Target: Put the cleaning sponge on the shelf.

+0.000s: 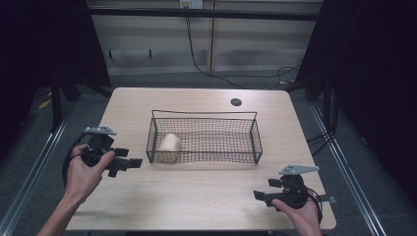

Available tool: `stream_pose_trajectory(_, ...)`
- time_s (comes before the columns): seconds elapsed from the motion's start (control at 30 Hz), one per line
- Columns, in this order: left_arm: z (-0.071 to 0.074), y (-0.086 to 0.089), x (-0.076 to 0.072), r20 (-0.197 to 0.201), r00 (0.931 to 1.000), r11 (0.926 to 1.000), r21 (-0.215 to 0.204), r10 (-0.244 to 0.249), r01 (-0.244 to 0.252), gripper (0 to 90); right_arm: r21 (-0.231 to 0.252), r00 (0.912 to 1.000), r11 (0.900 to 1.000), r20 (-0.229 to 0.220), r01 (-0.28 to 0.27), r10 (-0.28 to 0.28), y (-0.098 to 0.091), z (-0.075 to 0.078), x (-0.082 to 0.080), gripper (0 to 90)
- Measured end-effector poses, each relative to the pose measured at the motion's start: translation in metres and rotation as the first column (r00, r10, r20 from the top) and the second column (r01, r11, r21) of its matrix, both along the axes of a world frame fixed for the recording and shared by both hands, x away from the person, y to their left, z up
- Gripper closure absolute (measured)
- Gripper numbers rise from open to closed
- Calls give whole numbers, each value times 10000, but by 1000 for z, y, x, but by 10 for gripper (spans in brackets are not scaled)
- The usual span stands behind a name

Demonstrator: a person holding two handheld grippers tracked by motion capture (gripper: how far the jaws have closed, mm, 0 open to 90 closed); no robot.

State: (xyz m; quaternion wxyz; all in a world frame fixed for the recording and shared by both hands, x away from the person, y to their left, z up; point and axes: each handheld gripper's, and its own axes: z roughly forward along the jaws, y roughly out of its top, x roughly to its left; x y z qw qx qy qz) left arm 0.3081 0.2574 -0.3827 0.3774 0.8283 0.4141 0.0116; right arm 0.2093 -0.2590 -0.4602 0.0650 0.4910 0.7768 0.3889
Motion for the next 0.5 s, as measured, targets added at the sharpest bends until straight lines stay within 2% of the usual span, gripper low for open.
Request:
stream_pose_trajectory(0.13, -11, 7, -10, -66, 9996, 9995, -116, 284, -285, 231, -16, 10000, 10000, 5, 35, -35, 0, 0, 0, 200)
stream_pose_trajectory(0.23, -14, 11, -19, 10, 9992, 9985, -385, 400, -399, 222, -28, 10000, 10000, 16, 43, -42, 0, 0, 0, 201)
stream_pose_trajectory(0.3, -17, 12, -29, 263, 9992, 9992, -261, 300, -294, 216, -18, 10000, 10000, 11, 45, -45, 0, 0, 0, 201)
stream_pose_trajectory(0.5, -33, 12, -54, 499, 9976, 9988, -109, 476, -471, 207, -53, 10000, 10000, 35, 54, -54, 0, 0, 0, 201)
